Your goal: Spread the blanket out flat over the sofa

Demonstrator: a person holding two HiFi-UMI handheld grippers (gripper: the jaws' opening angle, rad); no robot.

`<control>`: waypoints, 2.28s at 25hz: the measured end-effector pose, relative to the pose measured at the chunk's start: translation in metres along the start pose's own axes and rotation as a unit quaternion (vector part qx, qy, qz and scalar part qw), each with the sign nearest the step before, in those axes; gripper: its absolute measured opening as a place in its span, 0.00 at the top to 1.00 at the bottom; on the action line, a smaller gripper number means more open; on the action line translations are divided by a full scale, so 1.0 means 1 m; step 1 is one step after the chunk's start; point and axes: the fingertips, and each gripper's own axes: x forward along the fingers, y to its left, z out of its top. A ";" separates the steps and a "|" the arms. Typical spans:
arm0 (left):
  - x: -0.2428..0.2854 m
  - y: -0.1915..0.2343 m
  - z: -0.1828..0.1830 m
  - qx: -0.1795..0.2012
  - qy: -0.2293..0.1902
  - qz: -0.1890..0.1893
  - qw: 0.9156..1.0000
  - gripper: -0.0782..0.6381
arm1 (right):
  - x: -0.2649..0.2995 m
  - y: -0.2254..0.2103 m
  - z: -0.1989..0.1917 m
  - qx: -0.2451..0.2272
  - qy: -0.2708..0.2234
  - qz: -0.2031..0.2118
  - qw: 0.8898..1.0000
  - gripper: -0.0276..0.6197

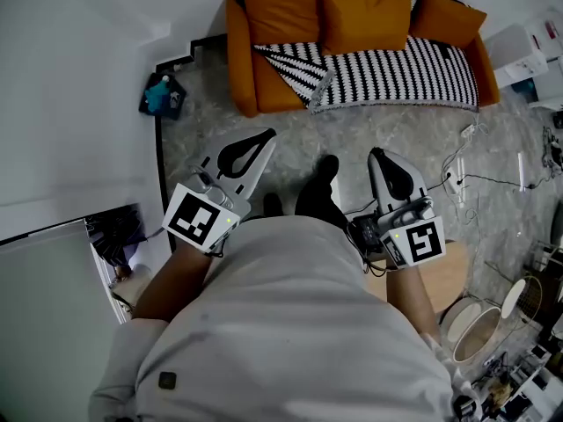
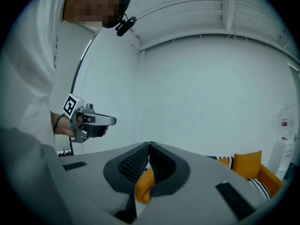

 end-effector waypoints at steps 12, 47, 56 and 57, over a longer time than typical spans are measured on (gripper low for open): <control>0.130 0.030 -0.011 -0.019 0.027 0.045 0.998 0.88 | 0.043 -0.135 -0.034 0.027 0.013 0.061 0.998 0.91; 0.312 0.162 -0.198 -0.110 0.175 0.055 0.977 0.88 | 0.245 -0.282 -0.255 0.092 0.162 0.157 0.970 0.91; 0.330 0.226 -0.324 -0.144 0.202 0.039 0.968 0.88 | 0.330 -0.275 -0.396 0.105 0.215 0.152 0.959 0.89; 0.332 0.229 -0.336 -0.145 0.206 0.037 0.967 0.88 | 0.335 -0.275 -0.412 0.108 0.223 0.151 0.957 0.87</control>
